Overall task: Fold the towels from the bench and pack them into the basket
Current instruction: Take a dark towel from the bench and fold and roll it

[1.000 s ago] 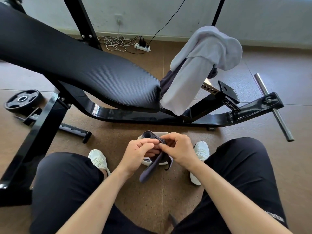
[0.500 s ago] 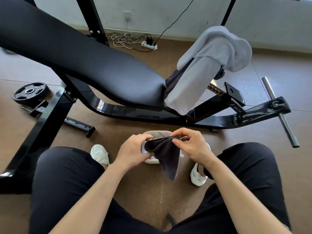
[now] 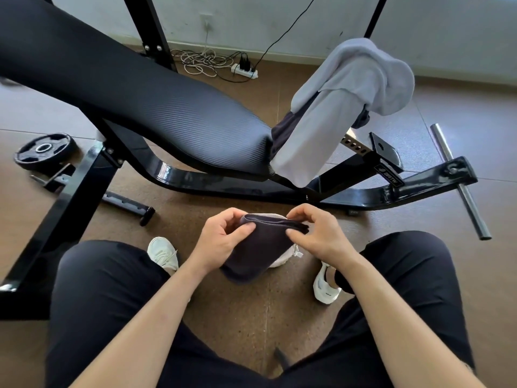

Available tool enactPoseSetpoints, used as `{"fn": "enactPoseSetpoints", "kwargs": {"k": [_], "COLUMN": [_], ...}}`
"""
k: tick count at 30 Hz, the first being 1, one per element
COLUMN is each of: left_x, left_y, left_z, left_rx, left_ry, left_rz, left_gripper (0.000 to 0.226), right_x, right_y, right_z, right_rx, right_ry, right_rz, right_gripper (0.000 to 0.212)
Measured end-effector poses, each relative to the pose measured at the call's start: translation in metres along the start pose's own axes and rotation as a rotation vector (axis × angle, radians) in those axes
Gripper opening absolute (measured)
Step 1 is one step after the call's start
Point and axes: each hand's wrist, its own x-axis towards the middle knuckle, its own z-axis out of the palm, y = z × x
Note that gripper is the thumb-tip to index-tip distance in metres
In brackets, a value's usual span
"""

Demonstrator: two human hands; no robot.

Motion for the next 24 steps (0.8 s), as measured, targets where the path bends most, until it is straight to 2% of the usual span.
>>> {"fn": "enactPoseSetpoints", "kwargs": {"k": [4, 10, 13, 15, 18, 24], "left_x": [-0.005, -0.004, -0.004, -0.004, -0.004, -0.003], "left_y": [0.008, 0.003, 0.001, -0.001, 0.000, -0.001], "left_z": [0.001, -0.006, -0.008, -0.008, -0.007, -0.005], "left_rx": [-0.044, -0.106, -0.076, -0.046, -0.018, -0.100], "left_ry": [-0.077, -0.009, -0.033, -0.059, -0.096, -0.246], "left_rz": [-0.005, -0.062, -0.087, -0.091, -0.089, -0.119], "left_gripper": [0.014, 0.011, 0.010, 0.011, 0.016, 0.031], "right_x": [-0.006, -0.008, -0.010, -0.009, -0.011, -0.024], "right_y": [-0.020, -0.034, -0.033, -0.028, -0.028, -0.032], "right_z": [0.020, 0.033, 0.033, 0.033, 0.031, 0.006], "right_rx": [-0.014, -0.081, -0.145, -0.181, -0.168, -0.083], "right_ry": [-0.103, -0.137, -0.168, -0.209, -0.253, -0.128], "right_rz": [-0.151, -0.315, -0.378, -0.400, -0.382, -0.354], "right_gripper": [0.046, 0.036, 0.033, 0.029, 0.036, 0.039]}}
